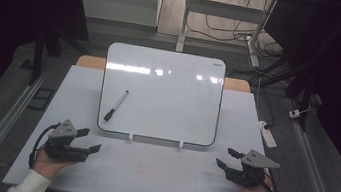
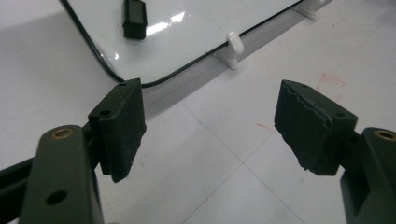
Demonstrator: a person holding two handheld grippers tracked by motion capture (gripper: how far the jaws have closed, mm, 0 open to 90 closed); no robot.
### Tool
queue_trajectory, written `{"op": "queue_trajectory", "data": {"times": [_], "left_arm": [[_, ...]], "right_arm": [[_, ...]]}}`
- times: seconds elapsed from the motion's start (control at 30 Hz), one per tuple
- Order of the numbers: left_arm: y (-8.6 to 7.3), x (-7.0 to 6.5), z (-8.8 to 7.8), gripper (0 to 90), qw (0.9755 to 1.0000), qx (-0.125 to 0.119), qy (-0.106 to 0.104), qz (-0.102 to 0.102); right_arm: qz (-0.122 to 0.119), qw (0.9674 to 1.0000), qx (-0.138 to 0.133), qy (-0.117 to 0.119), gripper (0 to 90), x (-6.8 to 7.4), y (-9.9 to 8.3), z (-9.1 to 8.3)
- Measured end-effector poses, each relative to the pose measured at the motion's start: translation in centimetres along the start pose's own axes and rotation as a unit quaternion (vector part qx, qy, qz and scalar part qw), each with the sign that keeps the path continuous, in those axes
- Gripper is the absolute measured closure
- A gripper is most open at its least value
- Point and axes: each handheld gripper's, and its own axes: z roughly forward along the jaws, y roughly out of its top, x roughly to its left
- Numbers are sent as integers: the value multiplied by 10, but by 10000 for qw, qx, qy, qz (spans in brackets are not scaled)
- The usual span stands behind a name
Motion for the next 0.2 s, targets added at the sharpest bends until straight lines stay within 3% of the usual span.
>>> {"op": "queue_trajectory", "data": {"times": [0.2], "left_arm": [[1,0,1,242,10000,9,10,-6]], "right_arm": [[-28,10000,19,15,393,1,1,1]]}}
